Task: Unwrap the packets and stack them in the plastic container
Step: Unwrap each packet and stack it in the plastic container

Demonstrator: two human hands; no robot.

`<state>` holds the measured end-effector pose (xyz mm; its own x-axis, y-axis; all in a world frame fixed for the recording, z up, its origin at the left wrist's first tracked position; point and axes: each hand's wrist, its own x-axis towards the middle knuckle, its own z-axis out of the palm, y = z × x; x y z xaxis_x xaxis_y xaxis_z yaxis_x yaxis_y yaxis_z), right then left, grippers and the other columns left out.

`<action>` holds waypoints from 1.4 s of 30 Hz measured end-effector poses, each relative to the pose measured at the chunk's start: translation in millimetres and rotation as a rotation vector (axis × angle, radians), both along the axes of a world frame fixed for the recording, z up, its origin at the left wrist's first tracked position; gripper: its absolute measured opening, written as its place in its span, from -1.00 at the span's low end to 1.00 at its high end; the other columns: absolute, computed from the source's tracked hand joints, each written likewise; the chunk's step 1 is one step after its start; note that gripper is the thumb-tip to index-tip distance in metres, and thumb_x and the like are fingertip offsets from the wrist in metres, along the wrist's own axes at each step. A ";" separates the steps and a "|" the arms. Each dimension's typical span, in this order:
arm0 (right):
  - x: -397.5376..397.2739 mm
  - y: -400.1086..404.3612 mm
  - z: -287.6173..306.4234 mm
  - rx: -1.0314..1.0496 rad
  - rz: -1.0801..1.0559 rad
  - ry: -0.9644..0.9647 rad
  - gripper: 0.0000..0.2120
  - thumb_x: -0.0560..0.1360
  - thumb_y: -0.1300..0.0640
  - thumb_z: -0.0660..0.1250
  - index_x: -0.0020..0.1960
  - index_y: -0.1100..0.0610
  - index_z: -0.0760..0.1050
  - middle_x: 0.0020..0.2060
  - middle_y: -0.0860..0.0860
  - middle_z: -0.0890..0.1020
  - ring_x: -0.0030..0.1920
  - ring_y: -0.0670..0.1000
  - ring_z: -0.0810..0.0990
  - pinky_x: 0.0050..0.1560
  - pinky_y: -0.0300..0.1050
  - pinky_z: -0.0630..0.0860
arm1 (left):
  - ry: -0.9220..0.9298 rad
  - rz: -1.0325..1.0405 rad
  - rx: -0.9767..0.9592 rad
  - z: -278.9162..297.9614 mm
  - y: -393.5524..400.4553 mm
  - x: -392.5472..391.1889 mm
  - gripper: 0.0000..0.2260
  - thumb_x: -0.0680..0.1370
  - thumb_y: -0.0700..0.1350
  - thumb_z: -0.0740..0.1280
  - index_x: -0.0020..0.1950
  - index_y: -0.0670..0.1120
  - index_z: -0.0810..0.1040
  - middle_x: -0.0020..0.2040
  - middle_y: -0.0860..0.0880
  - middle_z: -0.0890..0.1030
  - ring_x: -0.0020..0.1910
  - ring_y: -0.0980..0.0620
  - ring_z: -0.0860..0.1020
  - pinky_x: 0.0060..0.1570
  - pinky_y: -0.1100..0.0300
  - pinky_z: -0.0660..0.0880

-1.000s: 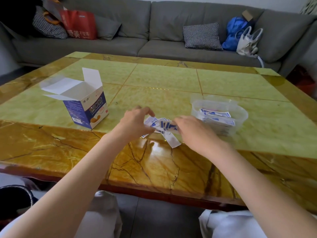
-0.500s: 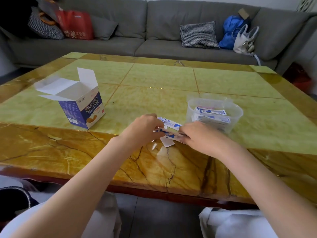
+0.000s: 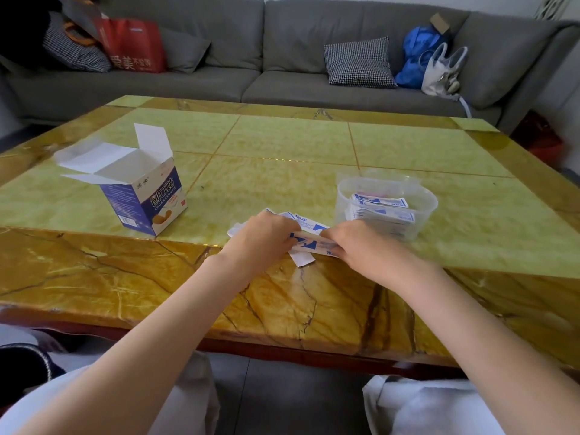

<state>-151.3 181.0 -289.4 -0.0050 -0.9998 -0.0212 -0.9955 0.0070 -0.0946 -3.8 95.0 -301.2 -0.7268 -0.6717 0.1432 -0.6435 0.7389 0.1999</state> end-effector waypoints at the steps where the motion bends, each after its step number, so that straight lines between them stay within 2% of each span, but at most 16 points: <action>1: -0.1 -1.0 -1.7 -0.002 0.012 0.024 -0.81 0.57 0.24 0.14 0.09 0.14 0.49 -0.12 0.08 0.56 -0.13 0.09 0.59 -0.13 0.03 0.57 | -0.069 -0.014 -0.067 -2.2 0.1 -1.5 -0.75 0.60 -0.15 0.14 0.22 -0.06 0.51 0.04 -0.07 0.60 0.01 -0.06 0.54 -0.10 0.15 0.42; 5: -0.8 -2.0 -1.3 0.024 0.013 0.077 -0.80 0.56 0.27 0.15 0.10 0.14 0.50 -0.21 0.04 0.51 -0.18 0.07 0.59 -0.21 -0.05 0.56 | -0.164 -0.075 -0.190 -13.1 -2.7 -1.9 -0.76 0.58 -0.24 0.13 0.21 -0.05 0.43 0.02 -0.02 0.50 -0.07 -0.02 0.53 -0.22 0.21 0.34; 8: 1.0 2.4 8.6 0.076 -0.029 -0.050 -0.73 0.55 0.31 0.15 0.16 0.13 0.52 -0.32 0.02 0.51 -0.25 0.05 0.59 -0.18 -0.09 0.56 | -0.079 -0.061 -0.093 -9.6 -1.2 1.0 -0.75 0.58 -0.24 0.14 0.18 -0.08 0.51 0.00 -0.07 0.55 -0.07 -0.05 0.53 -0.20 0.19 0.35; 11: -2.5 2.6 22.5 -0.058 -0.082 -0.229 -0.74 0.53 0.28 0.21 0.18 0.13 0.54 -0.27 0.08 0.63 -0.33 -0.04 0.55 -0.14 -0.15 0.50 | 0.233 0.033 0.122 8.4 -4.1 6.6 -0.78 0.52 -0.27 0.23 0.05 -0.11 0.62 -0.18 -0.08 0.63 -0.18 -0.03 0.57 -0.18 0.22 0.43; 14: -15.2 -1.2 34.6 -0.347 -0.183 -0.453 -0.78 0.50 0.25 0.32 0.13 0.14 0.57 -0.25 0.00 0.58 -0.41 -0.15 0.53 -0.27 -0.31 0.51 | 0.569 0.140 0.289 25.6 -8.2 3.6 -0.80 0.49 -0.28 0.29 0.03 -0.11 0.64 -0.32 -0.01 0.60 -0.38 0.23 0.55 -0.34 0.50 0.41; 15: -20.5 -3.3 37.1 -0.431 -0.223 -0.491 -0.79 0.48 0.24 0.35 0.10 0.14 0.59 -0.24 0.00 0.58 -0.39 -0.15 0.53 -0.24 -0.34 0.50 | 0.658 0.158 0.360 29.6 -8.3 -1.6 -0.81 0.50 -0.27 0.30 0.06 -0.12 0.62 -0.29 -0.01 0.62 -0.39 0.23 0.56 -0.31 0.48 0.46; 17: -32.0 -6.0 40.7 -0.557 -0.308 -0.563 -0.85 0.45 0.22 0.38 0.02 0.14 0.60 -0.26 -0.01 0.60 -0.36 -0.18 0.50 -0.26 -0.49 0.40 | 0.780 0.178 0.458 35.2 -6.6 -17.1 -0.84 0.51 -0.22 0.33 0.07 -0.11 0.59 -0.25 -0.02 0.64 -0.33 0.10 0.58 -0.17 0.25 0.57; 19: -43.8 -7.4 41.8 -0.620 -0.398 -0.623 -0.89 0.44 0.20 0.39 -0.03 0.13 0.57 -0.29 -0.01 0.61 -0.35 -0.15 0.50 -0.34 -0.53 0.34 | 0.826 0.202 0.446 37.8 -4.4 -35.4 -0.89 0.50 -0.16 0.35 0.01 -0.06 0.52 -0.23 0.01 0.63 -0.34 0.11 0.54 -0.24 0.28 0.54; 21: -56.0 -6.6 41.4 -0.636 -0.473 -0.607 -0.90 0.45 0.19 0.39 -0.04 0.13 0.55 -0.27 0.02 0.62 -0.29 -0.06 0.51 -0.34 -0.42 0.34 | 0.802 0.203 0.354 39.2 -2.1 -53.5 -0.91 0.50 -0.12 0.35 -0.04 -0.03 0.46 -0.24 0.04 0.62 -0.37 0.20 0.48 -0.42 0.47 0.39; 22: -64.1 -5.5 42.6 -0.638 -0.507 -0.564 -0.91 0.46 0.19 0.38 -0.04 0.13 0.55 -0.25 0.03 0.62 -0.27 -0.04 0.51 -0.34 -0.33 0.34 | 0.775 0.182 0.306 40.9 -1.2 -64.8 -0.91 0.50 -0.11 0.35 -0.05 -0.03 0.46 -0.24 0.04 0.61 -0.37 0.21 0.48 -0.42 0.48 0.38; 24: -73.9 -4.3 40.7 -0.606 -0.564 -0.461 -0.91 0.47 0.20 0.35 -0.03 0.13 0.55 -0.25 0.03 0.59 -0.22 0.00 0.51 -0.32 -0.23 0.33 | 0.689 0.144 0.232 40.3 0.1 -79.8 -0.93 0.51 -0.10 0.33 -0.03 -0.04 0.50 -0.22 0.05 0.62 -0.29 0.14 0.53 -0.23 0.35 0.48; 26: -82.9 -4.3 37.1 -0.530 -0.613 -0.380 -0.90 0.48 0.21 0.33 -0.02 0.13 0.56 -0.22 0.02 0.59 -0.11 0.06 0.55 -0.22 -0.20 0.37 | 0.550 0.133 0.135 38.0 -0.4 -93.2 -0.91 0.52 -0.07 0.29 0.00 0.00 0.52 -0.18 0.08 0.64 -0.15 0.07 0.57 0.00 0.17 0.39; 28: -90.0 -5.8 33.7 -0.441 -0.643 -0.322 -0.88 0.48 0.21 0.32 0.00 0.12 0.57 -0.14 0.05 0.64 -0.01 0.10 0.57 -0.03 -0.10 0.48 | 0.440 0.123 0.010 35.8 -2.3 -103.8 -0.89 0.53 -0.05 0.26 0.02 0.02 0.54 -0.13 0.08 0.66 -0.04 0.04 0.53 0.00 0.17 0.15; 30: -92.9 -7.9 31.9 -0.350 -0.657 -0.238 -0.87 0.48 0.21 0.32 0.00 0.11 0.57 -0.05 0.07 0.65 0.05 0.12 0.56 0.10 0.04 0.48 | 0.370 0.101 -0.072 33.7 -3.8 -108.1 -0.86 0.54 -0.06 0.23 0.02 0.02 0.56 -0.11 0.06 0.66 0.01 0.00 0.49 -0.02 0.15 0.08; 35: -98.5 -9.0 29.2 -0.238 -0.691 -0.111 -0.85 0.44 0.24 0.29 -0.05 0.08 0.58 -0.04 0.06 0.63 0.07 0.14 0.52 0.00 -0.05 0.31 | 0.185 0.013 -0.152 27.0 -7.0 -113.2 -0.80 0.57 -0.06 0.16 0.04 0.03 0.57 -0.11 0.01 0.66 0.03 -0.04 0.45 0.15 0.11 0.14; 42: -95.0 -7.2 28.0 -0.227 -0.680 -0.007 -0.81 0.49 0.23 0.22 0.00 0.07 0.57 -0.05 0.05 0.61 0.04 0.14 0.47 -0.06 -0.05 0.22 | 0.144 0.031 -0.254 26.2 -10.1 -107.3 -0.74 0.59 -0.06 0.12 -0.01 -0.02 0.60 -0.19 0.01 0.65 0.00 -0.04 0.45 0.09 0.16 0.00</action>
<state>-246.3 173.9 -261.4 -0.6289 -0.7554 0.1842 -0.7773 0.6047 -0.1738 -111.1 84.9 -275.0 -0.6664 -0.6228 0.4100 -0.6451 0.7573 0.1017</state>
